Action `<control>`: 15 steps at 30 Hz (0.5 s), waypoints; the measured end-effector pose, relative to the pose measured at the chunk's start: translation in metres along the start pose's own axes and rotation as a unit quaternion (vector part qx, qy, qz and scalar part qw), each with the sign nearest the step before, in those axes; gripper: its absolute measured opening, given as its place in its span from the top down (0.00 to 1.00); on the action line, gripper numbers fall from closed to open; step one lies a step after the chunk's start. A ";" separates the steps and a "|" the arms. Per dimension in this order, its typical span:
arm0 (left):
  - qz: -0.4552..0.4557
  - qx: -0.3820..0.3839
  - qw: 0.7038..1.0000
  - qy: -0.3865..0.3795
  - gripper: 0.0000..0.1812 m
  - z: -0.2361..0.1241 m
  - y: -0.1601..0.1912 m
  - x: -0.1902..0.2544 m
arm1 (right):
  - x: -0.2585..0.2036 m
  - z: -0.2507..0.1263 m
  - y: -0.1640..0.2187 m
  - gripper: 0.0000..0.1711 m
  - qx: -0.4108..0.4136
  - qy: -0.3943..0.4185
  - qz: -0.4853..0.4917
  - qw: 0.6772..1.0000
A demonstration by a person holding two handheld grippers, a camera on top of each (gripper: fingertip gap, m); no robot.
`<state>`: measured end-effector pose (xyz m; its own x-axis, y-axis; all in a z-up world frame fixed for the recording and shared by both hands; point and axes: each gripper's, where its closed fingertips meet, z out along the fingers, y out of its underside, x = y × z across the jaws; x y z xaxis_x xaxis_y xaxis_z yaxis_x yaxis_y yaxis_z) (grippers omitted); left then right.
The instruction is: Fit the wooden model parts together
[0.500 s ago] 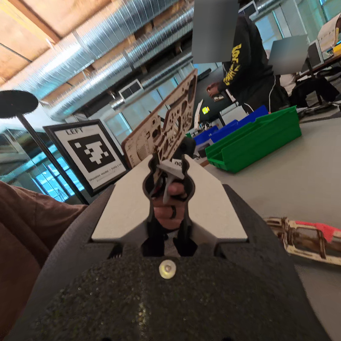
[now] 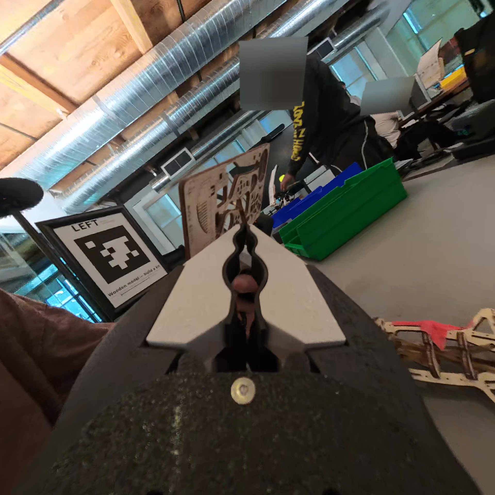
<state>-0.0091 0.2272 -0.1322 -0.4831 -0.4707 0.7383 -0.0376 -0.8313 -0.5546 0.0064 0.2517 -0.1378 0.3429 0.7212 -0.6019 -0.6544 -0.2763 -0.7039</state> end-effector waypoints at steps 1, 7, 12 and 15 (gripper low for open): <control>0.004 0.003 1.000 -0.007 1.00 -0.002 -0.001 -0.002 | 0.002 -0.001 0.000 1.00 -0.004 0.001 0.001 1.000; -0.013 0.026 1.000 0.005 1.00 -0.013 -0.008 -0.004 | 0.000 -0.008 -0.002 0.94 -0.026 0.001 -0.003 1.000; -0.003 0.037 0.998 -0.058 1.00 -0.050 -0.034 -0.007 | 0.020 -0.030 0.000 0.93 -0.122 0.113 -0.082 0.983; -0.040 -0.034 0.985 -0.165 1.00 -0.095 -0.035 -0.033 | 0.035 -0.063 0.018 0.92 -0.242 0.190 -0.136 0.942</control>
<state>-0.0752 0.3002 -0.1735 -0.1664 -0.4835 0.8594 -0.1283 -0.8535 -0.5050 0.0487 0.2321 -0.1953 0.7307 0.5529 -0.4006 -0.1543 -0.4378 -0.8857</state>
